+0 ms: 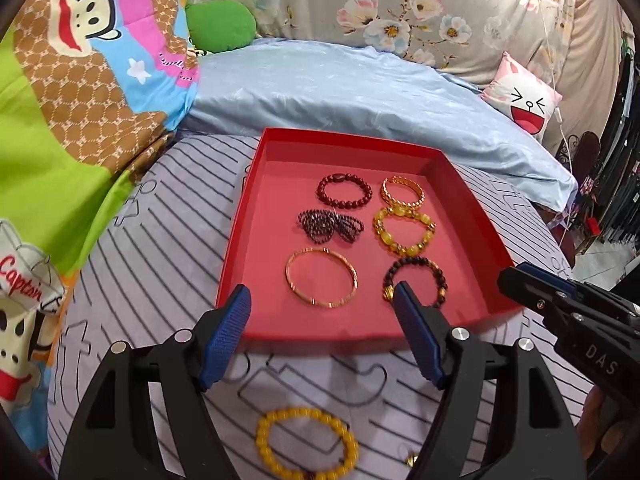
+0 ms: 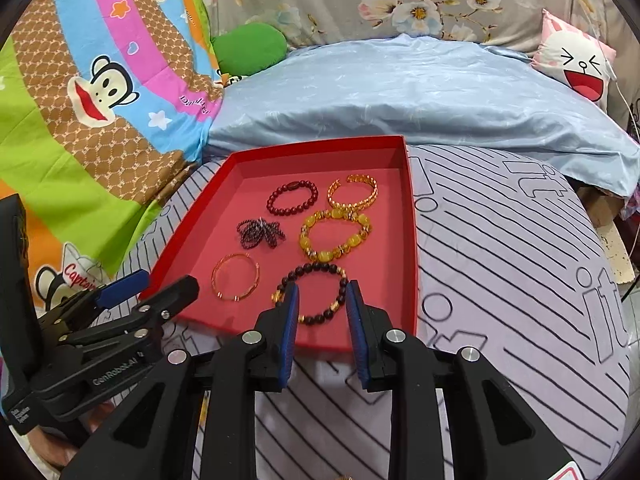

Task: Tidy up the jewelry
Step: 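Move both tools back to the yellow bead bracelet and gold earrings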

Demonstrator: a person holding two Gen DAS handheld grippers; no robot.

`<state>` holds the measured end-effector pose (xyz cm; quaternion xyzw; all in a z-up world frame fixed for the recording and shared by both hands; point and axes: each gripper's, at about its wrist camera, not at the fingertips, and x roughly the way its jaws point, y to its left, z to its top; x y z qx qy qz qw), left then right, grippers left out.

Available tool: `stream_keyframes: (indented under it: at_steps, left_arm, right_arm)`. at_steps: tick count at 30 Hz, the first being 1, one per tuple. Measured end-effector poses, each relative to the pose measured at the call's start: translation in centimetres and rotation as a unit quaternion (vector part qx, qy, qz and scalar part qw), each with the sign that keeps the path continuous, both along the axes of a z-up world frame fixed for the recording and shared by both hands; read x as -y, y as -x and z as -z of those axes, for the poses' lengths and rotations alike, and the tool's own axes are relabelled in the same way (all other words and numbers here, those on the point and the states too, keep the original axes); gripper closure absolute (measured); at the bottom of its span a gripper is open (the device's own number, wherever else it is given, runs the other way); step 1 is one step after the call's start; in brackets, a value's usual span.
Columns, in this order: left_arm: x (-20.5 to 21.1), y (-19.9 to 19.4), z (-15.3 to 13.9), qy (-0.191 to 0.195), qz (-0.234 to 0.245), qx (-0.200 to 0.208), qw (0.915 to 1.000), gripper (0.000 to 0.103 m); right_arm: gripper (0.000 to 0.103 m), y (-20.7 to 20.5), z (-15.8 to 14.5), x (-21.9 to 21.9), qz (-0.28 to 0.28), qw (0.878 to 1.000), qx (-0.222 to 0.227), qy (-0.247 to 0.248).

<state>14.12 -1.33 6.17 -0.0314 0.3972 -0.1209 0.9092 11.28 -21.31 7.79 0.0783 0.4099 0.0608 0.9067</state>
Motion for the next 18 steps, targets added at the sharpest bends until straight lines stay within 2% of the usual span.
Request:
stream_keyframes:
  at_steps: [8,18]
  left_arm:
    - [-0.7,3.3,0.0,-0.003,-0.002,-0.001,1.0,0.033]
    - [-1.3,6.6,0.7,-0.012,-0.001,-0.01,0.9999,0.033]
  right_arm:
    - [0.079,3.4,-0.3,0.3,0.001,1.0,0.0,0.001]
    - [0.079,7.3,1.2,0.7,0.001,1.0,-0.021,0.002]
